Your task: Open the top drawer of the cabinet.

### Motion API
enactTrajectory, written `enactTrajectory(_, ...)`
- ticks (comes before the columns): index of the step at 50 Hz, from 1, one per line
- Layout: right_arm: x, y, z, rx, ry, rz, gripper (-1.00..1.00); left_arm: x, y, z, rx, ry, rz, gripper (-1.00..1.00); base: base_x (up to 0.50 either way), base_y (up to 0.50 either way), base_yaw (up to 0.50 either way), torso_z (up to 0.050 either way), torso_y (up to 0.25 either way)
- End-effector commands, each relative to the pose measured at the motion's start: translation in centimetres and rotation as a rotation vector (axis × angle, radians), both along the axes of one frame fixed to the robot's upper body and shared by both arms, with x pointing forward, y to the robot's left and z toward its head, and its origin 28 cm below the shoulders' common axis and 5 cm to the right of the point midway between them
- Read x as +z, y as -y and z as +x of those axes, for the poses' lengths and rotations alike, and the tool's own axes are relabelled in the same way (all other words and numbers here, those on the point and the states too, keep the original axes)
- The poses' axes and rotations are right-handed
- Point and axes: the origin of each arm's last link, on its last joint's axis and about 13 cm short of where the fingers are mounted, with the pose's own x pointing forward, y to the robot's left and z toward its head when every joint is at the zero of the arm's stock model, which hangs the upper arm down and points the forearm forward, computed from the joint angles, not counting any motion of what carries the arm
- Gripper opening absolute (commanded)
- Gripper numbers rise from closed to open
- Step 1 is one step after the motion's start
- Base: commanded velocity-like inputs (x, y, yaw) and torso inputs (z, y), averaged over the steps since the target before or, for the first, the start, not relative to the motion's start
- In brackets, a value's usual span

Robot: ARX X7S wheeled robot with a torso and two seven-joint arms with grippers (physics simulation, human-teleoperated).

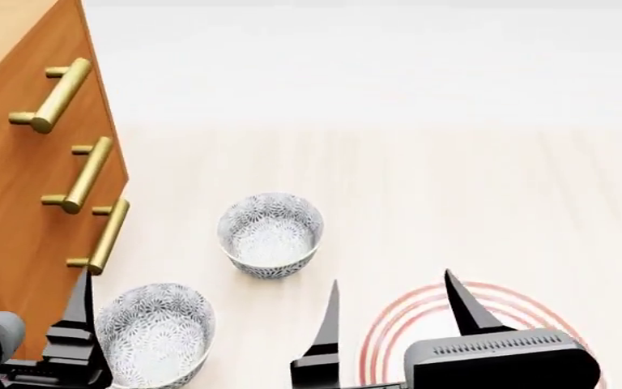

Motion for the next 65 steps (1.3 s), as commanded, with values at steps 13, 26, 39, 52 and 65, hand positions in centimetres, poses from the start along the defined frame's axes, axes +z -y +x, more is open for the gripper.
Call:
enactTrajectory(13, -0.5, -0.2, 0.2, 0.038, -0.011, -0.016, 1.0, -0.2, -0.4, 0.2, 0.019, 0.002, 0.008, 1.0, 0.5, -0.04, 0.0, 0.0, 0.001)
enactTrajectory(26, -1.4, -0.1, 0.7, 0.018, -0.043, -0.004, 1.0, 0.9, -3.1, 1.9, 0.235, 0.446, 1.181, 1.0, 0.0, 0.0, 0.0, 0.0, 0.0)
enactTrajectory(39, -1.5, -0.3, 0.7, 0.025, -0.043, -0.006, 1.0, 0.8, -3.3, 1.9, 0.222, 0.46, 1.266, 1.0, 0.0, 0.0, 0.0, 0.0, 0.0)
enactTrajectory(52, -1.3, -0.4, 0.7, 0.028, -0.04, -0.012, 1.0, 0.3, -3.5, 2.4, 0.209, 0.427, 1.278, 1.0, 0.0, 0.0, 0.0, 0.0, 0.0)
enactTrajectory(65, -1.6, -0.4, 0.6, 0.026, -0.045, -0.015, 1.0, 0.9, -3.7, 3.6, 0.206, 0.398, 1.265, 1.0, 0.0, 0.0, 0.0, 0.0, 0.0)
